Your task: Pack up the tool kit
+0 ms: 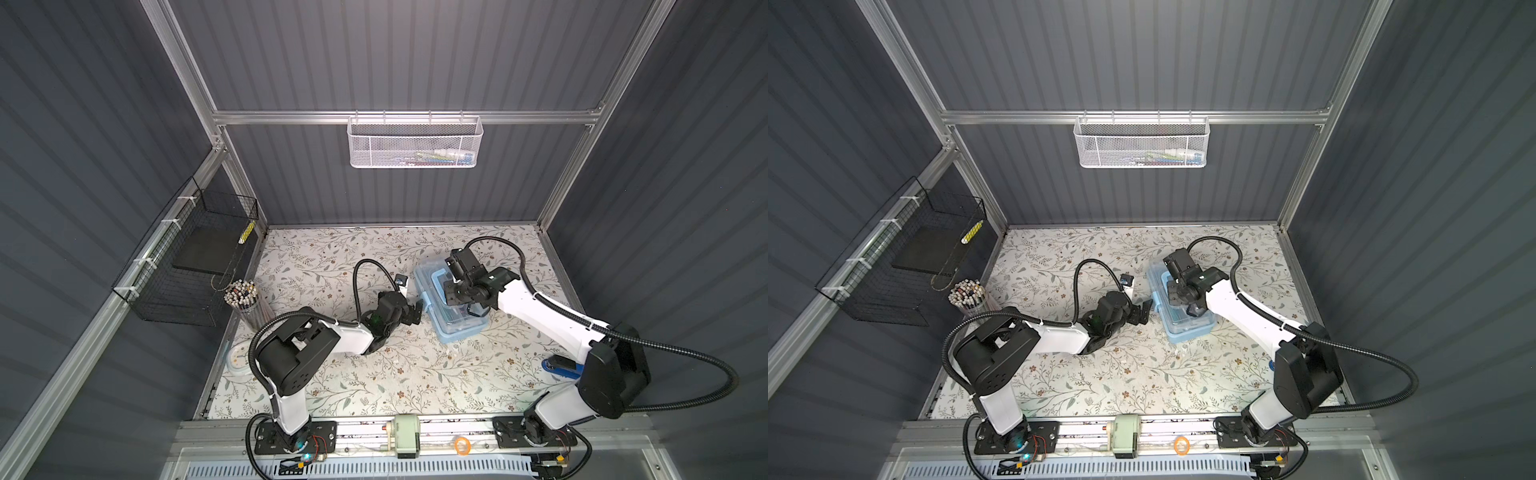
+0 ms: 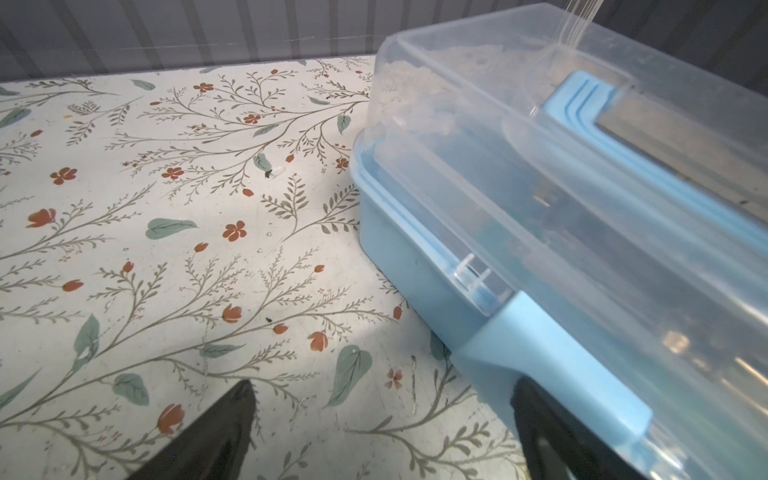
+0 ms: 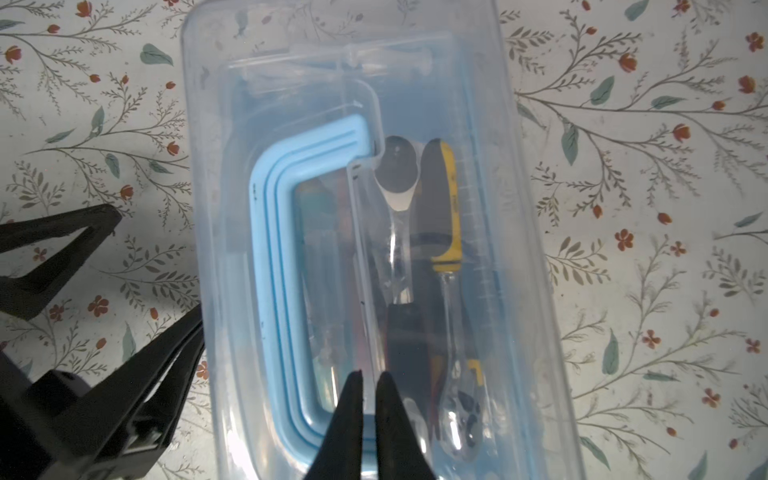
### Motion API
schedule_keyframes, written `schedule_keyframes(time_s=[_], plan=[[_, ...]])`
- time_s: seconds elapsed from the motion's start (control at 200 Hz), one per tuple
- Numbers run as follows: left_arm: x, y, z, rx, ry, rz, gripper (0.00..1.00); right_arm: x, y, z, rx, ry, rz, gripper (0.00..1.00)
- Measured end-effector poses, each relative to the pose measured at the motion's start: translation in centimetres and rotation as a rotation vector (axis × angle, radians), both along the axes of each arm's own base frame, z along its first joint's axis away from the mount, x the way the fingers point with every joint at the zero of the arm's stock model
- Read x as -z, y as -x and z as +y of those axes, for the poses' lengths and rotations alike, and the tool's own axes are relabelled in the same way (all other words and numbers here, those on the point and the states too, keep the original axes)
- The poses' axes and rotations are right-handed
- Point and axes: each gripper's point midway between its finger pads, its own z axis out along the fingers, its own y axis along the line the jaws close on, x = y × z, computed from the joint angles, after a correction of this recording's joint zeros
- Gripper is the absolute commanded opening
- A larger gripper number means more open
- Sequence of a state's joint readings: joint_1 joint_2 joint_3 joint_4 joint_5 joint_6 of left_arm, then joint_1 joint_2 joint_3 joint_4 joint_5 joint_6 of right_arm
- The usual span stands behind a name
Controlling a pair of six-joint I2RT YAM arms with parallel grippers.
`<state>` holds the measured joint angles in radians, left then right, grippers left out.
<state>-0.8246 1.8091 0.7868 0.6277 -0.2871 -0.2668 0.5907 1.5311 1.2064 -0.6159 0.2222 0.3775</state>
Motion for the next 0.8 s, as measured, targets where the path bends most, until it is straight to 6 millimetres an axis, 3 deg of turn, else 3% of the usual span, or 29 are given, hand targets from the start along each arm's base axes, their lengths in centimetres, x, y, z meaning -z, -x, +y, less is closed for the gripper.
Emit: schedule_keyframes(time_s=[0.245,0.795], plan=[[0.4,0.0,0.1,-0.006,-0.002,0.01,0.98,1.6,-0.3,1.0,-0.02,-0.02,0.034,0.11],[1.9,-0.2,-0.1,-0.006,-0.033,0.041,0.97,1.7,-1.3,1.7,-0.013,-0.086,-0.001,0.07]])
